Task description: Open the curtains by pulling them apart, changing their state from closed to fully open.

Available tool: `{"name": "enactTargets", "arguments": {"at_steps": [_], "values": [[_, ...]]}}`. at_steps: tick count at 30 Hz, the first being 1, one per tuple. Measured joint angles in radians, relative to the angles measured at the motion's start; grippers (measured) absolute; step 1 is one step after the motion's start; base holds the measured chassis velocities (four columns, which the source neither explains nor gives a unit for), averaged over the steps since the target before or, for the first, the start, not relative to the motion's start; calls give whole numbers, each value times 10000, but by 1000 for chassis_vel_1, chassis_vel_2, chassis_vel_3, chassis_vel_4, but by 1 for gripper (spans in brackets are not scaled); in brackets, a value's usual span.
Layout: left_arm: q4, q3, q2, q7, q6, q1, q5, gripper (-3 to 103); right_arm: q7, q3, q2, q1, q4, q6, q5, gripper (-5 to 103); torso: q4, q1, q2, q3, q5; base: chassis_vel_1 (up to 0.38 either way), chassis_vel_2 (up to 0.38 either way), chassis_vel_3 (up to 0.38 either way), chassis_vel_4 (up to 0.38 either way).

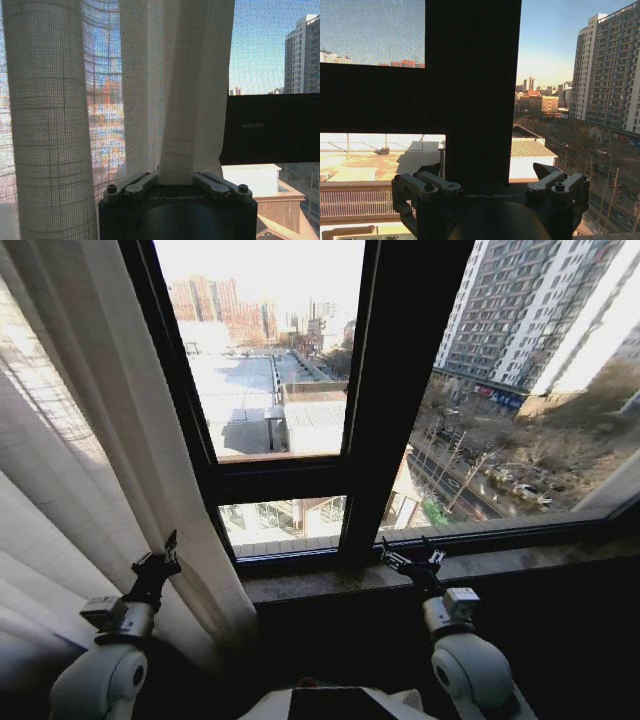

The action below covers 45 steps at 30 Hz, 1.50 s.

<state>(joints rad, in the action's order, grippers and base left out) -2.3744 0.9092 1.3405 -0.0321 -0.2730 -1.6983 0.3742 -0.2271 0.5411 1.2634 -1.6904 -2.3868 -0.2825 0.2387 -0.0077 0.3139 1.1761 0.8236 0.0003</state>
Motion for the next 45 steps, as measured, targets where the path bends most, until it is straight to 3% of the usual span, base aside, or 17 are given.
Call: {"name": "enactTargets", "arguments": {"at_steps": [45], "values": [[-4, 292, 194, -242, 407, -294, 118, 0, 13, -398, 253, -84, -128, 34, -577, 100, 0, 0, 0, 0, 0, 216, 212, -206, -207]]}}
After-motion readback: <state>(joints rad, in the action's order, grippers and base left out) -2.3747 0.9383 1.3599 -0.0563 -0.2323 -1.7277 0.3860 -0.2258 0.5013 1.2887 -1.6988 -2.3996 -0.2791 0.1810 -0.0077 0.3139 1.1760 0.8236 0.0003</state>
